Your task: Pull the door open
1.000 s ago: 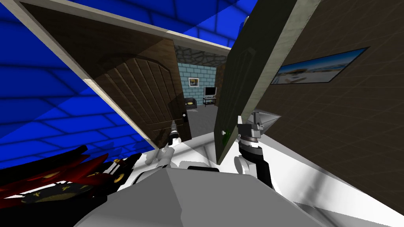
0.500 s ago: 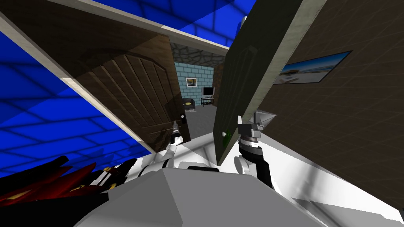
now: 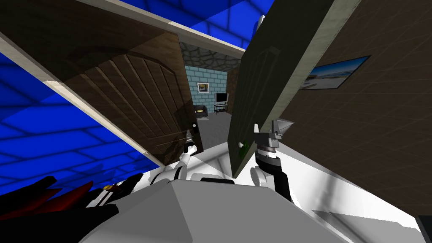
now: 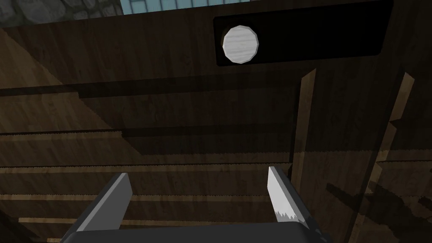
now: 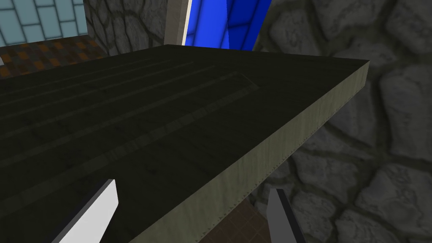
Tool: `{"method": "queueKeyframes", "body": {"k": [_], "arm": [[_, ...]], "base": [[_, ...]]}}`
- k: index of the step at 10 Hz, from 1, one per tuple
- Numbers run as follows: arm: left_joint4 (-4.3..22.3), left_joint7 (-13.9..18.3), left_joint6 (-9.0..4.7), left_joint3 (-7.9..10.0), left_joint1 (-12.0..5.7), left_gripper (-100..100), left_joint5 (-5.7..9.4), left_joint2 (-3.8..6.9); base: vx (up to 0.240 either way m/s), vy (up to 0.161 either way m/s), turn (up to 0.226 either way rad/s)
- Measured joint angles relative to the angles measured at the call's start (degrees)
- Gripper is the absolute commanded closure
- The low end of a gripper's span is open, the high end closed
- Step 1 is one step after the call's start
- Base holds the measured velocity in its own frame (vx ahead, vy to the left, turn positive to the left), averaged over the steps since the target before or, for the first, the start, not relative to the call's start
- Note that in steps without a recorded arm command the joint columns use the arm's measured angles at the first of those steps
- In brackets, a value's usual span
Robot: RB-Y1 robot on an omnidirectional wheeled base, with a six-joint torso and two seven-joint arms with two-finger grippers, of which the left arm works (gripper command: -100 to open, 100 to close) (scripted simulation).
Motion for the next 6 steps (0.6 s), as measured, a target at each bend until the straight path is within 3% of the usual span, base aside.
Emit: {"method": "queueKeyframes", "body": {"k": [5,6], "arm": [[8.76,-1.13,-0.99,1.84,-5.23,-100,1.78,0.06],[9.31,-1.64,-0.54,2.37,-5.80,-100,2.23,-0.34]], "base": [[0.062,0.048,-0.079],[0.061,0.057,-0.053]]}}
